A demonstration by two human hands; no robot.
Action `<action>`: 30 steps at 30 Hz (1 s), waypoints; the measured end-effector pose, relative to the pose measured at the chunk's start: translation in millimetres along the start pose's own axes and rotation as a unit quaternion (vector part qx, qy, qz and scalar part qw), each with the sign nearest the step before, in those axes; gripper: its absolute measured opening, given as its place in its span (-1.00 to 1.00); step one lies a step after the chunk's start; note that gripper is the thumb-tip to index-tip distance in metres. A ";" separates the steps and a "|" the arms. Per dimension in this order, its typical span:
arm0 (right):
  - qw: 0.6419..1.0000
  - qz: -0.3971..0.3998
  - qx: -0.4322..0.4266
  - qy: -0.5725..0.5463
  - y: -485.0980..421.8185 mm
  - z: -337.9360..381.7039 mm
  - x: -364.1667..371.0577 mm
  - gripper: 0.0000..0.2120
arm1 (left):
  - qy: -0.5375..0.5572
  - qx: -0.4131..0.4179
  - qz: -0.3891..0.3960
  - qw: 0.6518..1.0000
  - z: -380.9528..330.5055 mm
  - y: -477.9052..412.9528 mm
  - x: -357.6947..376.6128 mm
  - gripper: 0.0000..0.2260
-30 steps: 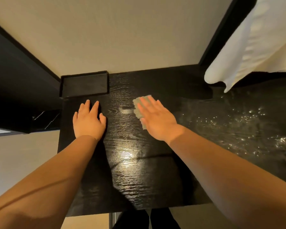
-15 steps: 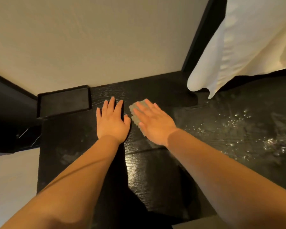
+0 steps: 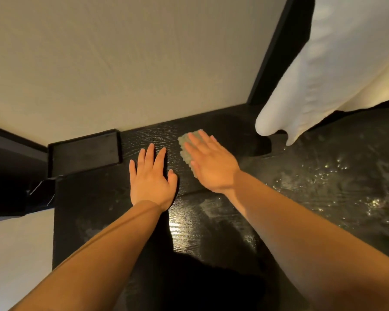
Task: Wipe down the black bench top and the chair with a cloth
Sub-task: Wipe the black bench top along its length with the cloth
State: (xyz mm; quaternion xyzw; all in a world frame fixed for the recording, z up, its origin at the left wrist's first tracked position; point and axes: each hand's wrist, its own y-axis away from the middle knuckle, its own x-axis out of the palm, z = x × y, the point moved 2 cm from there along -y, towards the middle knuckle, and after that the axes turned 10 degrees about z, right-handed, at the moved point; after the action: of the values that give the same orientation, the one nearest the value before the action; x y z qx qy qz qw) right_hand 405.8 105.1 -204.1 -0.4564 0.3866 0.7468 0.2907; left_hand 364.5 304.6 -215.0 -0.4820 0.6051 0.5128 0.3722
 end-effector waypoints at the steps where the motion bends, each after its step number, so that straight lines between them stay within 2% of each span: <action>1: 1.000 0.009 0.024 0.002 -3.8 -11.8 -3.5 -0.43 | 0.001 0.000 0.000 1.000 0.2 -0.1 0.2 -0.39; 5: 0.979 -0.009 0.201 -0.028 -17.2 -61.8 -23.6 -0.40 | 0.000 -0.003 -0.001 1.000 -0.1 -0.6 -1.2 -0.38; 7: 0.965 -0.027 0.253 -0.057 -20.9 -65.6 -28.3 -0.40 | 0.000 -0.002 -0.002 1.000 -0.8 -1.4 -1.1 -0.38; 9: 0.966 -0.027 0.247 -0.066 -23.8 -46.8 -26.7 -0.37 | 0.006 -0.002 -0.004 1.000 -1.5 -1.9 -1.2 -0.37; 13: 0.994 -0.004 0.105 -0.022 -19.8 -27.4 -16.7 -0.38 | 0.007 -0.007 -0.002 1.000 -2.6 -1.2 -2.6 -0.36; 15: 0.989 0.012 0.146 -0.019 -20.4 -46.9 -21.6 -0.40 | 0.010 -0.007 0.000 1.000 -1.5 -1.1 -3.4 -0.36; 18: 0.957 -0.001 0.290 -0.002 -18.7 -71.2 -27.3 -0.39 | 0.007 -0.007 0.001 1.000 -1.3 -0.9 -3.4 -0.36; 20: 0.945 -0.003 0.326 -0.023 -16.6 -66.7 -28.6 -0.39 | 0.005 -0.009 0.005 1.000 -1.3 -0.9 -3.4 -0.36; 22: 0.953 -0.008 0.294 -0.066 -16.0 -46.8 -21.5 -0.38 | 0.003 -0.008 0.006 1.000 -1.2 -0.3 -2.3 -0.36; 24: 0.979 -0.037 0.195 -0.036 -12.9 -14.1 -5.5 -0.37 | 0.008 -0.005 0.005 1.000 -1.0 -1.2 -2.0 -0.36; 27: 0.998 -0.013 0.064 0.001 -3.6 14.7 12.8 -0.40 | 0.010 -0.005 0.001 1.000 -0.9 -1.0 -1.5 -0.36; 28: 0.999 -0.007 0.051 0.003 -3.2 10.0 10.0 -0.40 | 0.009 -0.005 0.001 1.000 -1.0 -0.2 -1.5 -0.36; 30: 0.997 0.009 0.083 -0.006 -6.9 -12.9 -4.0 -0.42 | 0.009 -0.005 0.002 1.000 -0.6 0.4 -1.6 -0.36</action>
State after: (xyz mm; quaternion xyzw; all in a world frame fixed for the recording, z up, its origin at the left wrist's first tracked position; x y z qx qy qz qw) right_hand 418.8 97.6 -206.2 -0.4231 0.4495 0.7173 0.3232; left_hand 364.6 304.4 -213.2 -0.4870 0.6067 0.5126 0.3632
